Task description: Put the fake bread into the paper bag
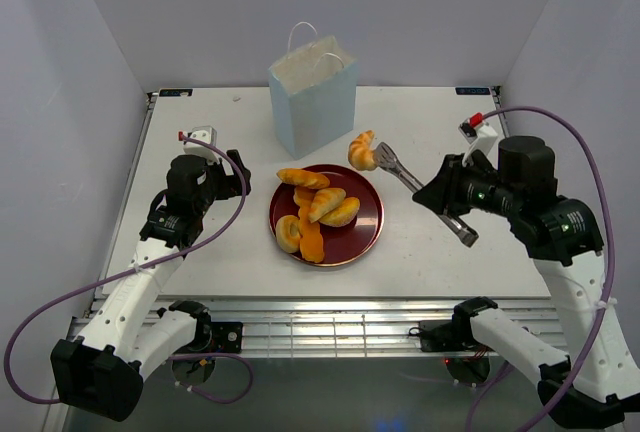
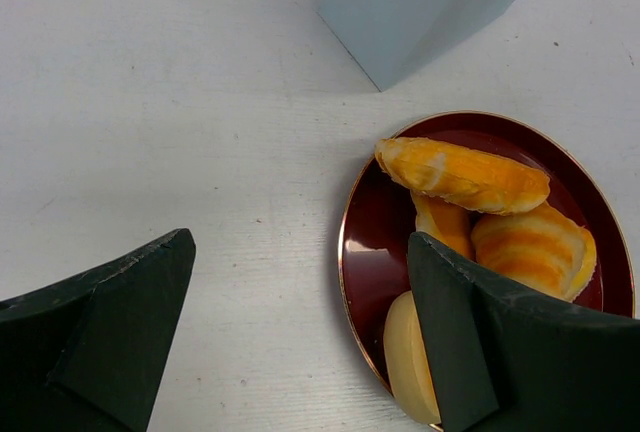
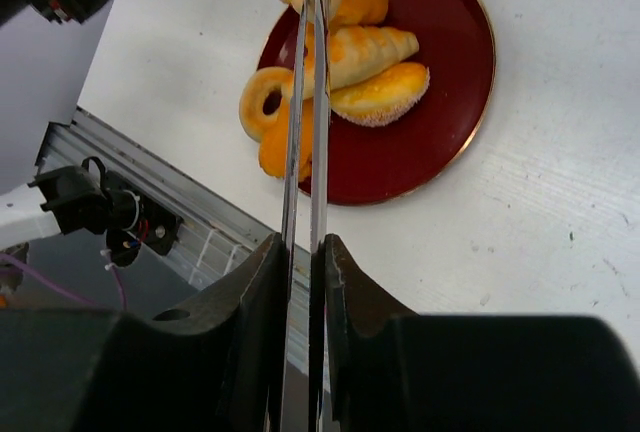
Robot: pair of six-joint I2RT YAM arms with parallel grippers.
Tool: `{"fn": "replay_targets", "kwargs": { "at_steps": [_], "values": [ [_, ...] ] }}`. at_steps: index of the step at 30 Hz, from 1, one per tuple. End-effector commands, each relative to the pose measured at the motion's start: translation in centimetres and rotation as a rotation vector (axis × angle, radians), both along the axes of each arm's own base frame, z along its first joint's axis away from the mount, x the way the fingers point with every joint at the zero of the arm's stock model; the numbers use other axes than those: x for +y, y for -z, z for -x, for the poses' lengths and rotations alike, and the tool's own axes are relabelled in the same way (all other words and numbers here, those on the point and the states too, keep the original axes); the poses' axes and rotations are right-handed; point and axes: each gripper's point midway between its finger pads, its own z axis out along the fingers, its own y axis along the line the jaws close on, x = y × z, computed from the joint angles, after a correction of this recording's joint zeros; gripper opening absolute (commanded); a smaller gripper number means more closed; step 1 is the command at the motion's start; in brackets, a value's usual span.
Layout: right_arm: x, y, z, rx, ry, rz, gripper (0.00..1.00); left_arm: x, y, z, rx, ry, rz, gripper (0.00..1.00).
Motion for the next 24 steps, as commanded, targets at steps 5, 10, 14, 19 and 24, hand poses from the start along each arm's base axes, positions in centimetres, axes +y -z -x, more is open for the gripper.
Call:
{"fn": "replay_targets", "kwargs": {
  "at_steps": [5, 10, 14, 19, 24],
  "values": [
    [2.0, -9.5, -5.8, -0.245, -0.012, -0.058, 0.2, -0.5, -1.6, 0.0, -0.038, 0.022, 0.019, 0.97],
    [2.8, -14.5, -8.5, -0.35, -0.007, -0.092, 0.2, -0.7, -1.7, 0.0, -0.038, 0.031, 0.024, 0.97],
    [4.1, -15.9, -11.3, -0.366, -0.023, -0.107, 0.2, -0.7, -1.4, -0.1, -0.031, 0.029, 0.021, 0.97],
    [5.2, -17.6, -14.1, -0.404, -0.026, -0.125, 0.2, -0.8, -1.2, -0.1, -0.024, 0.035, 0.022, 0.97],
    [7.0, -17.9, -17.4, -0.407, -0.048, -0.155, 0.21, -0.9, -1.1, -0.2, -0.021, 0.039, 0.023, 0.97]
  ]
}}
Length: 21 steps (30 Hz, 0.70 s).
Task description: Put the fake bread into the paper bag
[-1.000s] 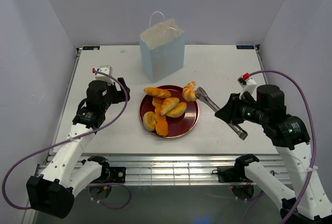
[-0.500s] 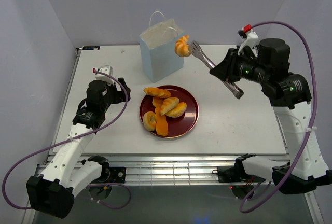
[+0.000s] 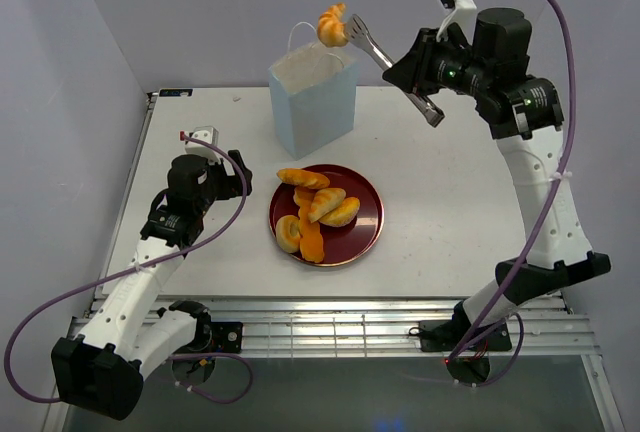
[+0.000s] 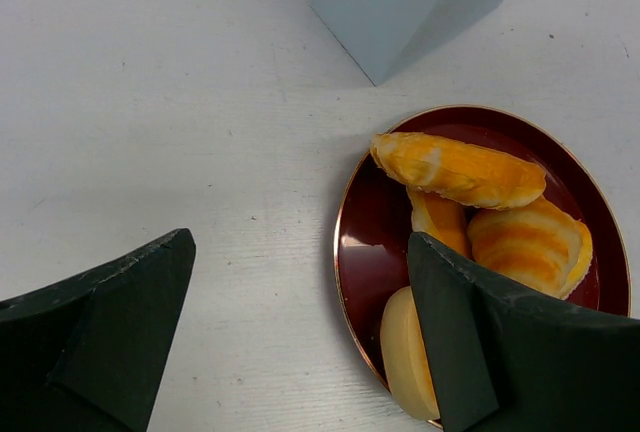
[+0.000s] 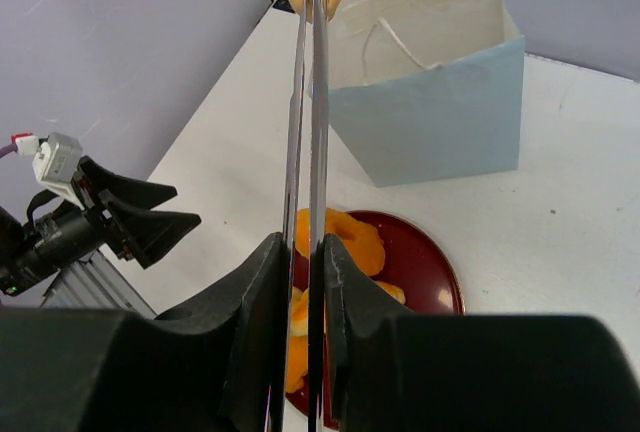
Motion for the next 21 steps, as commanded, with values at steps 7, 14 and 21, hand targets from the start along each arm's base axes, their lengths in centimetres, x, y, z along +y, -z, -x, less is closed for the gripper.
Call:
{"fn": "replay_targets", "kwargs": {
  "at_steps": [7, 14, 21],
  "values": [
    [3.6, -0.1, -4.8, -0.026, -0.091, -0.083, 0.22, -0.2, -1.1, -0.3, -0.028, 0.004, 0.003, 0.97],
    [4.6, 2.9, -6.9, 0.033, -0.101, -0.074, 0.25, -0.3, -1.2, -0.2, -0.029, 0.008, 0.005, 0.97],
    [5.1, 4.8, -7.9, 0.07, -0.11, -0.059, 0.39, -0.4, -1.4, -0.2, -0.035, 0.014, 0.011, 0.97]
  ]
}}
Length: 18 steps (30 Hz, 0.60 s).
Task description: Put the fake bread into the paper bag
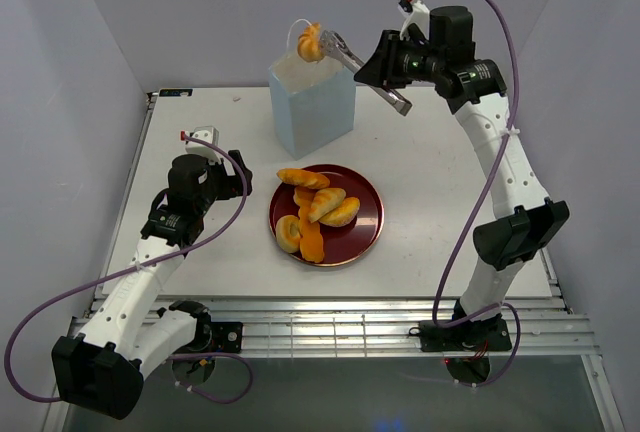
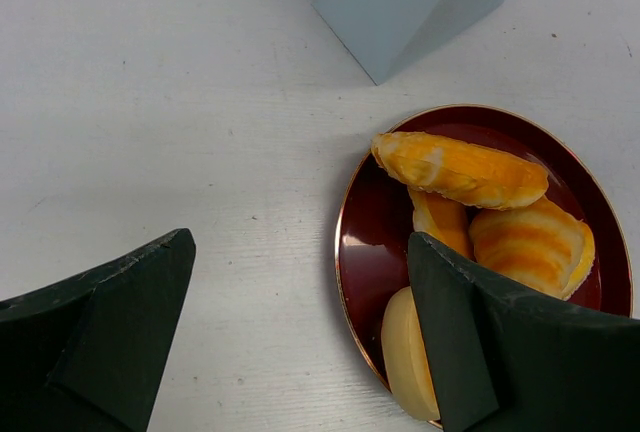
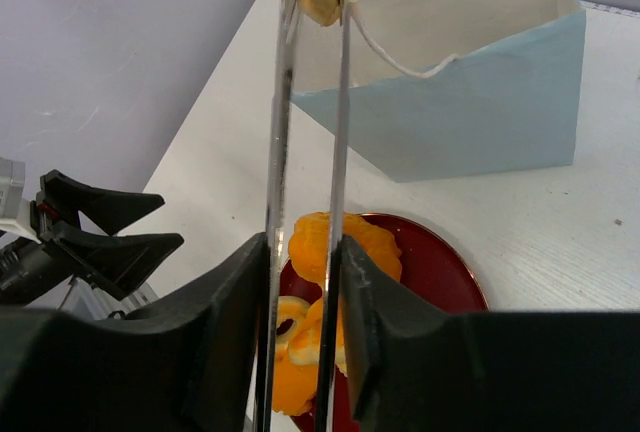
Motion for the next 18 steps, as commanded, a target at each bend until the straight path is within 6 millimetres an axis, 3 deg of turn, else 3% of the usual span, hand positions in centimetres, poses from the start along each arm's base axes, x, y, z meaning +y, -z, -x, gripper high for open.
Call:
{"fn": "replay_targets", "kwargs": {
  "at_steps": [1, 3, 6, 18],
  "values": [
    [0.7, -1.6, -0.6, -0.074, -0.032, -0.036, 0.42, -0.3, -1.6, -0.1, -0.04, 0.014, 0.014, 0.97],
    [0.7, -1.6, -0.7, -0.075, -0.028, -0.034, 0.52, -0.4, -1.5, -0.1, -0.039, 0.015, 0.011, 0.97],
    [0.7, -1.7, -0.9, -0.072, -0.026, -0.033, 0.54, -0.4, -1.6, -0.1, -0.042, 0.018, 0.013, 0.97],
    [-0.2, -4.0, 0.7, -0.116, -0.021, -0.035, 0.55, -0.3, -1.4, -0.2, -0.037, 0.014, 0.011, 0.97]
  ]
}}
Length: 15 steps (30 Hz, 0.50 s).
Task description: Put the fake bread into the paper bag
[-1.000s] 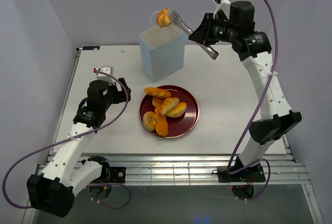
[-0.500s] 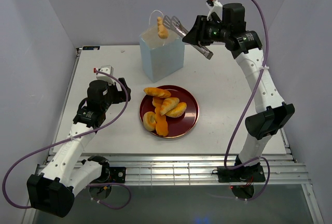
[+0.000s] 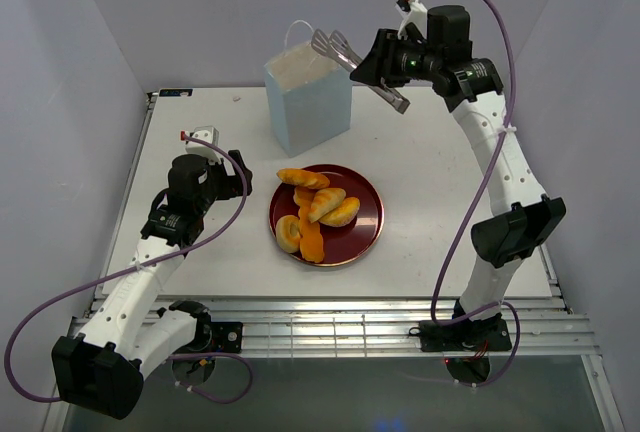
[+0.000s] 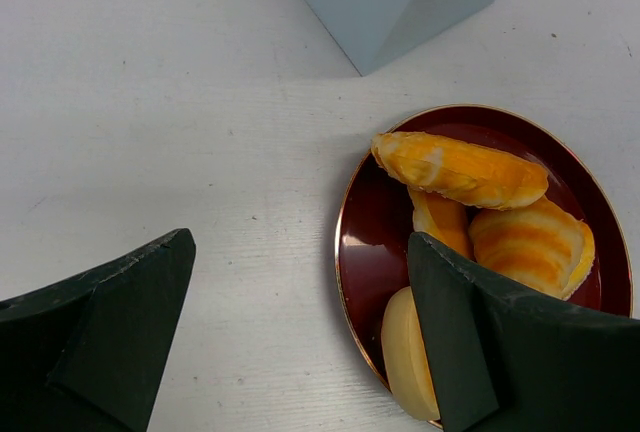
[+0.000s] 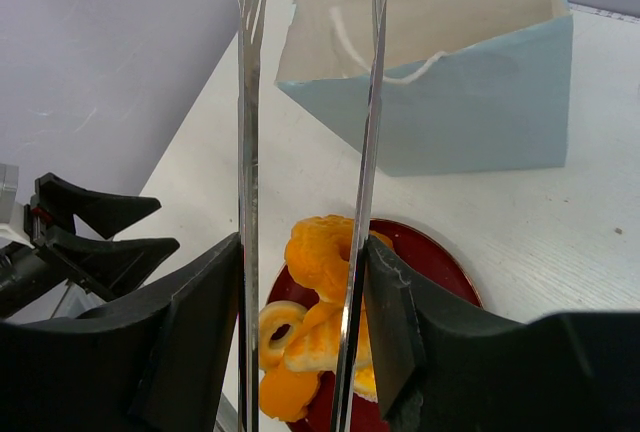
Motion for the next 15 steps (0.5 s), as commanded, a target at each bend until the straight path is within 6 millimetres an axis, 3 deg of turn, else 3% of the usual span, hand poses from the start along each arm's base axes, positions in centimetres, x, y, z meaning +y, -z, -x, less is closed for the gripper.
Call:
{"fn": "replay_targets", "kwargs": {
  "at_steps": [1, 9, 11, 14, 15],
  "values": [
    [-0.8, -5.2, 2.0, -0.13, -0.01, -0.039, 0.55, -0.4, -1.3, -0.1, -0.033, 0.015, 0.008, 0.97],
    [-3.4, -7.1, 3.8, -0.172, 0.038, -0.027, 0.56, 0.0, -1.2, -0.3, -0.032, 0.001, -0.001, 0.97],
    [-3.9, -7.4, 4.8, -0.189, 0.039, -0.016, 0.56, 0.1, -1.2, -0.2, -0.031, -0.003, -0.003, 0.97],
    [-4.6, -6.4, 6.3, -0.174, 0.038, 0.009, 0.55, 0.1, -1.2, -0.3, -0.032, -0.006, -0.006, 0.97],
    [-4.9, -6.8, 7.6, -0.188, 0.031, 0.005, 0.55, 0.1, -1.2, -0.3, -0.032, -0.006, -0.006, 0.97]
  ]
}}
